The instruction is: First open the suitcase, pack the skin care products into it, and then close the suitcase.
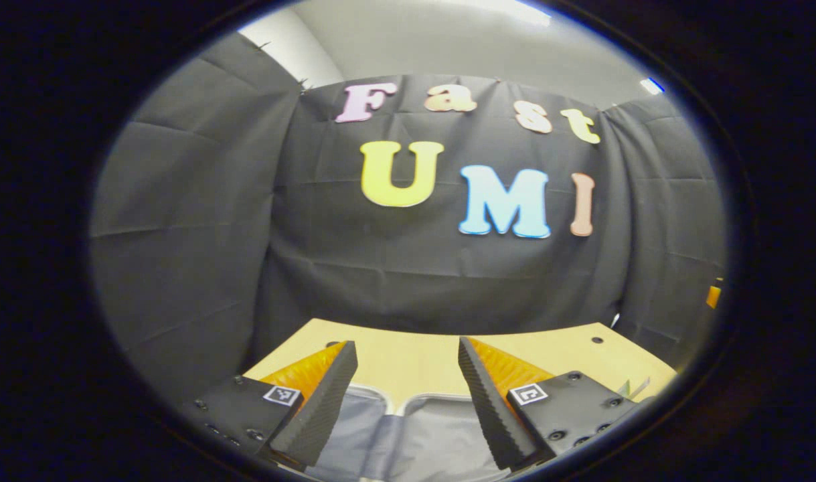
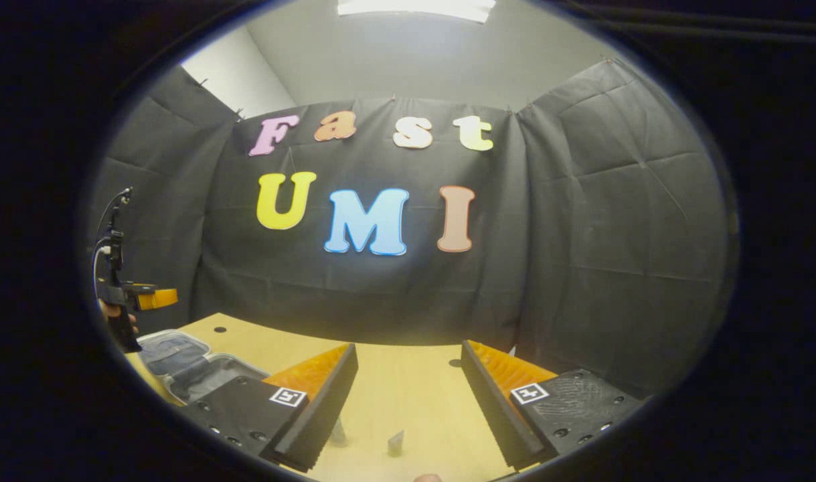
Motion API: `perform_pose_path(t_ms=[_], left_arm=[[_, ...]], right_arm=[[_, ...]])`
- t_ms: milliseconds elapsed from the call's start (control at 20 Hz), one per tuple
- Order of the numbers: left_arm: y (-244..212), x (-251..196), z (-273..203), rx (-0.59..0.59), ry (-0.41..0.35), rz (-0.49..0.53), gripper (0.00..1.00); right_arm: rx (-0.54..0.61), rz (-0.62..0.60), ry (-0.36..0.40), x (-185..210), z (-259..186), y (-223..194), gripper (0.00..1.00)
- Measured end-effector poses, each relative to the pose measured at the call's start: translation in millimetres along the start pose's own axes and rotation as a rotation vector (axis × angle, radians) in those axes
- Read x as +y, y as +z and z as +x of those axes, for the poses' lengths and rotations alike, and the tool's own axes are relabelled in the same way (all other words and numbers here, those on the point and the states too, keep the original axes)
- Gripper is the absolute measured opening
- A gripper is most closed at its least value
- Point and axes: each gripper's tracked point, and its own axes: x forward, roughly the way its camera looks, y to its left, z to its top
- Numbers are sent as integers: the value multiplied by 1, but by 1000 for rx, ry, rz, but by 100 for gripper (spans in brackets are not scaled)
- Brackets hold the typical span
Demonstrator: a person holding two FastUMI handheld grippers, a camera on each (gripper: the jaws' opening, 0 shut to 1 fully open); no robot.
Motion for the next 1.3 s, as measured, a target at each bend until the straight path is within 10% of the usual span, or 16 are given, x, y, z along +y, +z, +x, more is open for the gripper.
perform_pose_path(t_ms=[750,1300], left_arm=[[-113,-302,10,74,-355,-31,97],[-281,-361,18,310,-368,104,94]], right_arm=[[65,-22,62,-41,15,-31,94],[142,-32,177,-48,40,-75,94]])
